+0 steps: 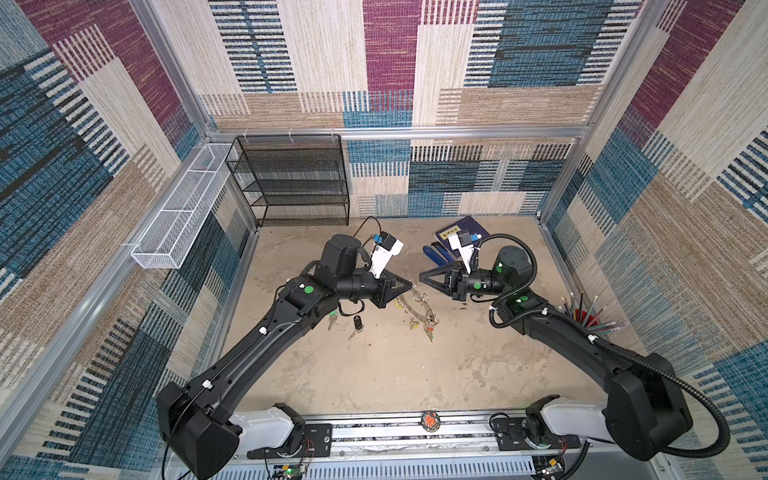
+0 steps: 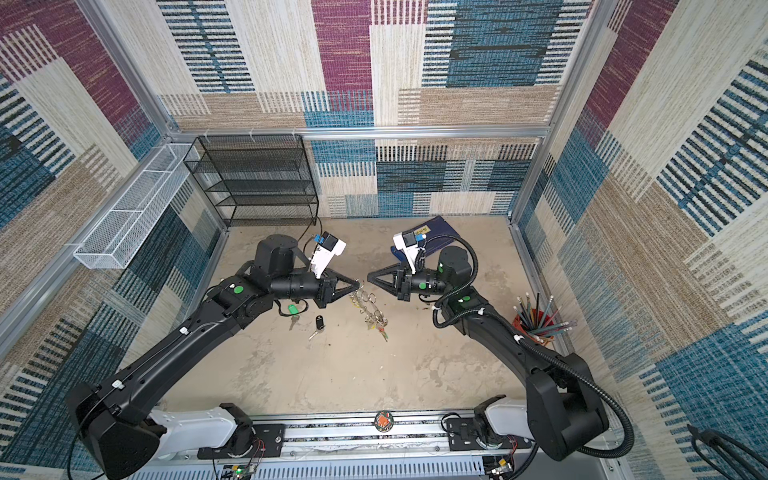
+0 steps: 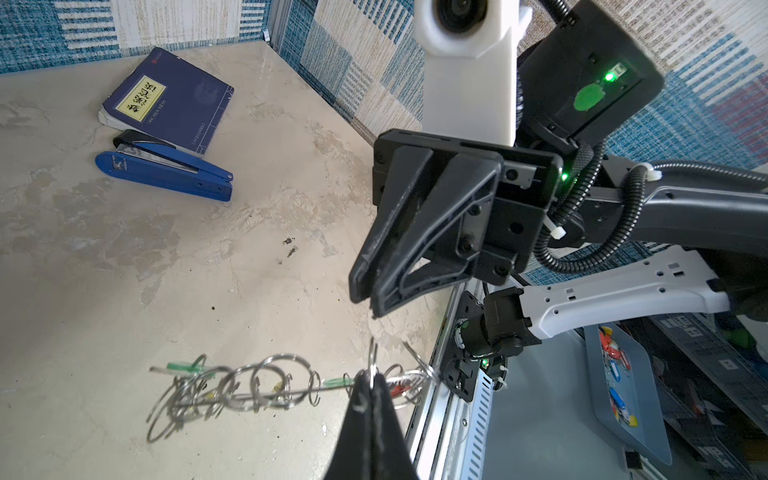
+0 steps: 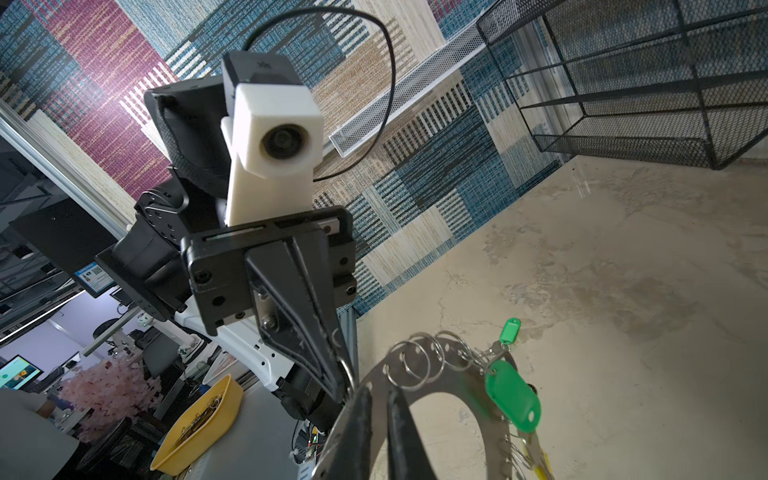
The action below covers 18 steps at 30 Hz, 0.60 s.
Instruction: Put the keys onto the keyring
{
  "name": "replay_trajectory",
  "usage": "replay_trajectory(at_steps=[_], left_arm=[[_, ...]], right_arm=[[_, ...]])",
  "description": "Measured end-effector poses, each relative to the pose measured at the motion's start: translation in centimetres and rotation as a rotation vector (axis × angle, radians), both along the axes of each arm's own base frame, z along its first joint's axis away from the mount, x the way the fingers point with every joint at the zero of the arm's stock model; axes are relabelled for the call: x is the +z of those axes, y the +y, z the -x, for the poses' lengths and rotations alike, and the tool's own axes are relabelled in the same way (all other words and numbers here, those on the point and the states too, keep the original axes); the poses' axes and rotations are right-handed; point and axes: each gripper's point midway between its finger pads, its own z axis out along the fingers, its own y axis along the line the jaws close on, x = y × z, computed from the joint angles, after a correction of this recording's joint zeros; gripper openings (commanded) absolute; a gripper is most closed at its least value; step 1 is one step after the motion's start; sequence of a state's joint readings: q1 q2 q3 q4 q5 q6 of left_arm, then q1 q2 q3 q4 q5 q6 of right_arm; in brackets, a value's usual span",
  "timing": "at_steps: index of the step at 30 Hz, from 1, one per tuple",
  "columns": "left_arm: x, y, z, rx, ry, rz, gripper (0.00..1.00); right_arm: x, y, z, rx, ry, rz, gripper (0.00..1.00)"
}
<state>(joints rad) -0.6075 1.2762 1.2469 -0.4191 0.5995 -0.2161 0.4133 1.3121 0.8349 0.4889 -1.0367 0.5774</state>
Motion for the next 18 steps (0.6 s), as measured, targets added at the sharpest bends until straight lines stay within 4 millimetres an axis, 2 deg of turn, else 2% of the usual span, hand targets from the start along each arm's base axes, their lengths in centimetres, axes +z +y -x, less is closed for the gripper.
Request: replay_trajectory(at_steps=[8, 18], left_arm=[[0.1, 0.4, -0.3, 0.03, -0.028, -0.016, 0.0], [-0.1, 0.7, -0.3, 0.048, -0.042, -0.02, 0.0]], right_arm=[[-0.8, 0.6, -0.5, 0.002, 0.024, 0.01, 0.03], [-0.8, 1.6, 0.0, 0.032, 0.033, 0.015, 0.02]])
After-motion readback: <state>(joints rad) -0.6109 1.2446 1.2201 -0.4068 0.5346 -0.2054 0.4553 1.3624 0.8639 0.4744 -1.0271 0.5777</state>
